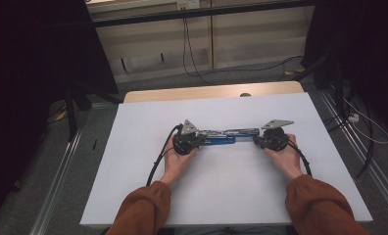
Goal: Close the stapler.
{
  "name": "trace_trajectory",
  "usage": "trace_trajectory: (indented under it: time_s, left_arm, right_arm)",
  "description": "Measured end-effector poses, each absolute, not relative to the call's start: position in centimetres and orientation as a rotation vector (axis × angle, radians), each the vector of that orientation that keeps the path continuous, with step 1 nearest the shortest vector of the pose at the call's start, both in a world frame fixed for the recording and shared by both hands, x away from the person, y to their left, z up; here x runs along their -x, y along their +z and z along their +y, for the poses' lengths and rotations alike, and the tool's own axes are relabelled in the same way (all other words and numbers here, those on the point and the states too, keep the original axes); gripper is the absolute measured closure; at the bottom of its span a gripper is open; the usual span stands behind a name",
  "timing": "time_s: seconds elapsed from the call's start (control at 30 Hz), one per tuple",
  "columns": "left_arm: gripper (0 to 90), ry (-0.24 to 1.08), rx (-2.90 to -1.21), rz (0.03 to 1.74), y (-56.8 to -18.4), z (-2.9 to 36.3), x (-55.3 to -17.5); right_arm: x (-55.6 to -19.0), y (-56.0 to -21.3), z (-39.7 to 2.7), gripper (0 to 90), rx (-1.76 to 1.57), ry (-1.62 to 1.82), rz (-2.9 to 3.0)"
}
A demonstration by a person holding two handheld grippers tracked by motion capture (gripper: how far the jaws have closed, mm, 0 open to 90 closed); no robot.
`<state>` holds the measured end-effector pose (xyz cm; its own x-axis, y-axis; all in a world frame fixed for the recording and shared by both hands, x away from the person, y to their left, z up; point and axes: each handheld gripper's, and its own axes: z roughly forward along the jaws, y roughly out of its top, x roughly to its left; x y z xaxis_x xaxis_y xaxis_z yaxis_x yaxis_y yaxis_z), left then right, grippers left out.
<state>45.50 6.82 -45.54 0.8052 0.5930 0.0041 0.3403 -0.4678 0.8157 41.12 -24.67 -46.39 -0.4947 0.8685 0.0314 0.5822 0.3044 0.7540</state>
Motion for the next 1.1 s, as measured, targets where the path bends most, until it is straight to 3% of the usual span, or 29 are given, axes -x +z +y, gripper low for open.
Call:
trace_trajectory:
  time_s: [1.1]
  left_arm:
    - [90.0, 0.371, -2.103, 0.690, -45.52, 6.84, -45.46]
  right_arm:
    - [-41.01, -46.29, -24.53, 90.0, -1.283, 1.048, 2.192]
